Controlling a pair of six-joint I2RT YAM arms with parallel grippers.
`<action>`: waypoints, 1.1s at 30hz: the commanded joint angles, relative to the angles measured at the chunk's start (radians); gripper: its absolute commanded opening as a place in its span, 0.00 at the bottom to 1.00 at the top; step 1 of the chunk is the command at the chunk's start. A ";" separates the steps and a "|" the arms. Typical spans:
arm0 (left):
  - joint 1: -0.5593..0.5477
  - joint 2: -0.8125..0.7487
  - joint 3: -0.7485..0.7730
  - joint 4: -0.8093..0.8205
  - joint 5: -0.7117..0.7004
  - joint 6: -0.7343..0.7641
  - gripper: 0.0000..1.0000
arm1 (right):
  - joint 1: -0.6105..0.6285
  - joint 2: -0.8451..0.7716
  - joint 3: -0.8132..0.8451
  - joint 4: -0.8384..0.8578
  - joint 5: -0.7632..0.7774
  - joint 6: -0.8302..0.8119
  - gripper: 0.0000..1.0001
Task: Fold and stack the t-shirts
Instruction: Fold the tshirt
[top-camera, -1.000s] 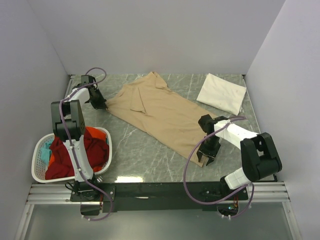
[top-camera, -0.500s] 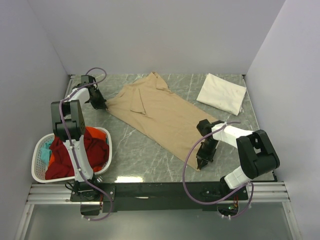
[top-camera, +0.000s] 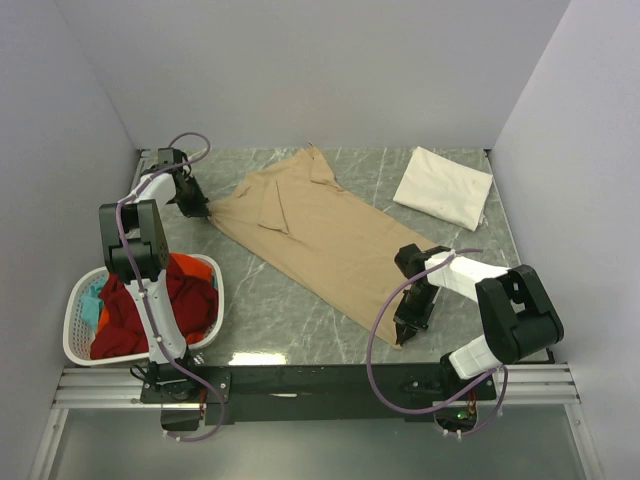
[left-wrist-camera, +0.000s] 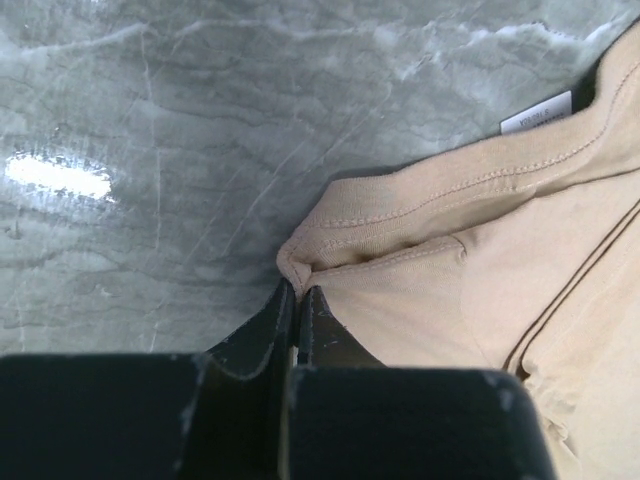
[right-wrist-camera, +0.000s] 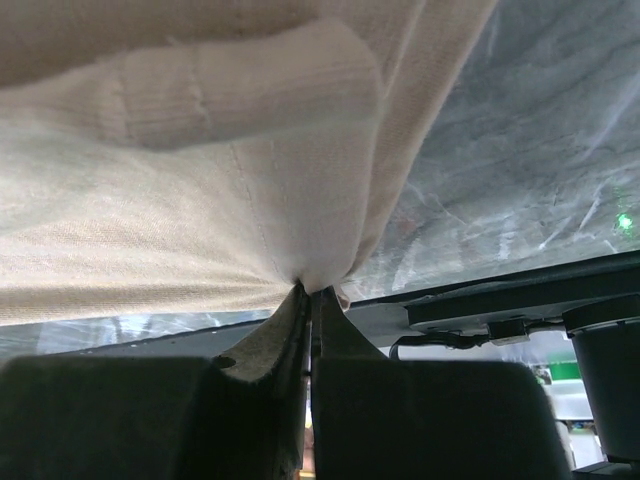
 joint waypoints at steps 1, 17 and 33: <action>0.017 0.002 0.031 0.029 -0.040 0.029 0.00 | 0.013 0.014 -0.054 0.016 0.144 -0.003 0.00; 0.017 -0.058 0.037 -0.023 -0.164 0.030 0.63 | 0.019 -0.063 0.121 -0.149 0.188 -0.066 0.28; -0.191 -0.193 0.051 0.018 -0.137 -0.065 0.65 | 0.003 -0.161 0.274 -0.116 0.213 -0.127 0.45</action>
